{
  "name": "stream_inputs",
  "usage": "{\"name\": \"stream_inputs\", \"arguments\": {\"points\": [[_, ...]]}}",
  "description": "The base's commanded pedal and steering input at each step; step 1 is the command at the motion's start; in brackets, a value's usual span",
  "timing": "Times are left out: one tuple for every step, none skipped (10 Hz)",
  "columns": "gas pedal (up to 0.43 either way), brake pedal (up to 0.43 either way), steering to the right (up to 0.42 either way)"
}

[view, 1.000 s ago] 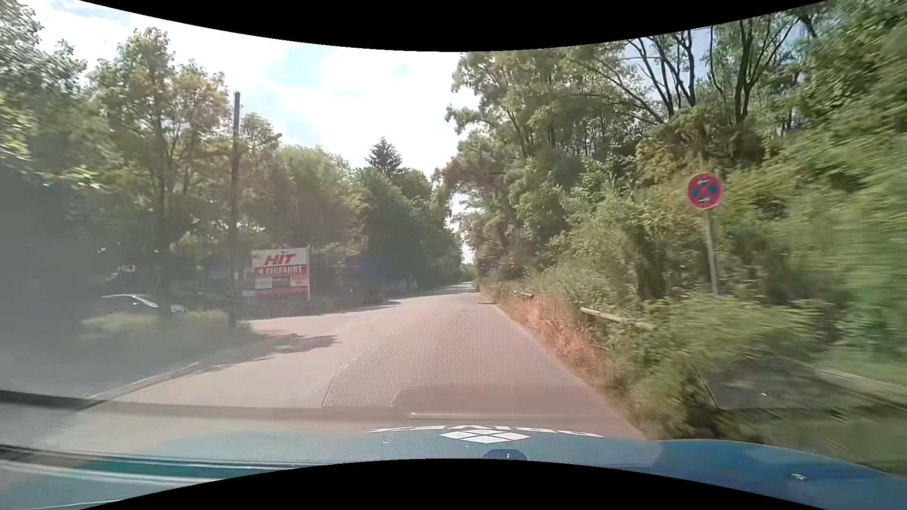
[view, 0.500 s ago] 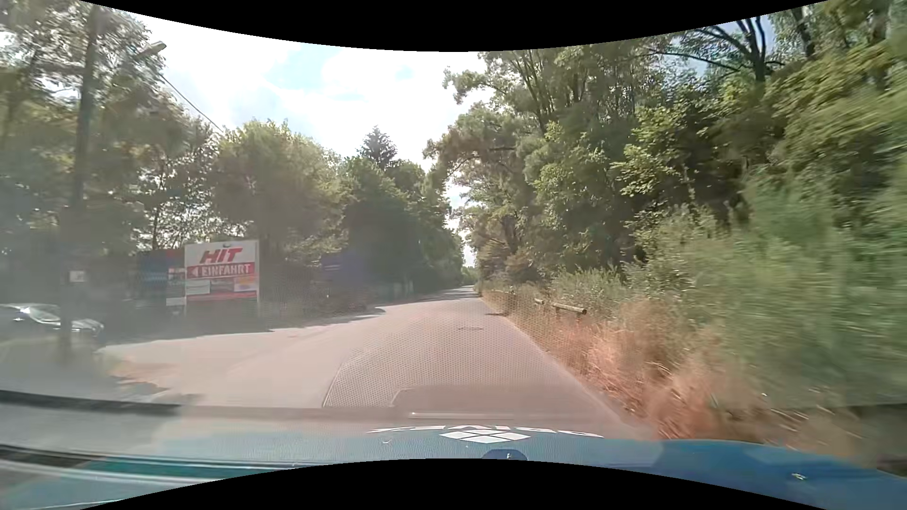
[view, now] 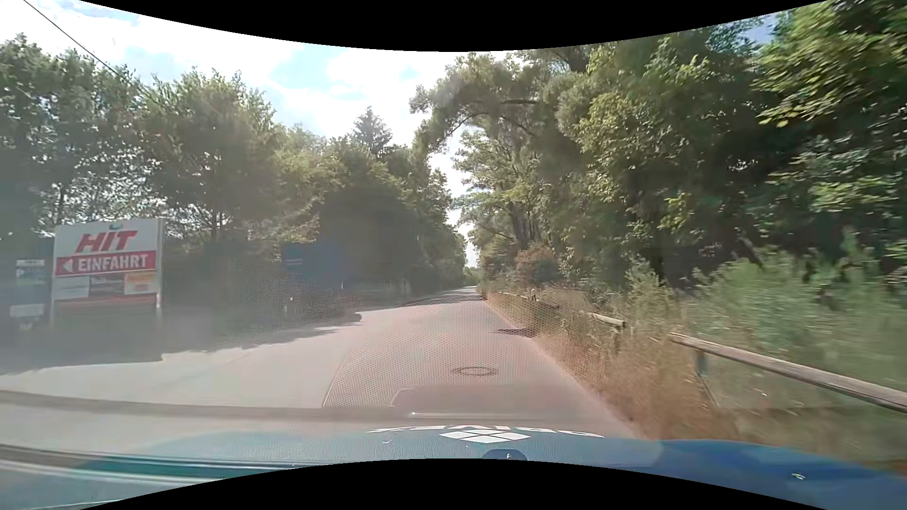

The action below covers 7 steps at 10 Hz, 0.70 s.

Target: Follow the waypoints while adhering to traffic rules and regulations

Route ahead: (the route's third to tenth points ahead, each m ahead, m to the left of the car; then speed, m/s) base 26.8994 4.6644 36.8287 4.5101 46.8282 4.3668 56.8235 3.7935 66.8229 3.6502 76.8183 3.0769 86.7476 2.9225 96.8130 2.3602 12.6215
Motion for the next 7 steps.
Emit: {"name": "stream_inputs", "arguments": {"points": [[0.189,0.000,-0.006],[0.189,0.000,-0.004],[0.189,0.000,-0.004],[0.189,0.000,-0.004],[0.189,0.000,-0.004],[0.189,0.000,-0.004],[0.189,0.000,-0.004]]}}
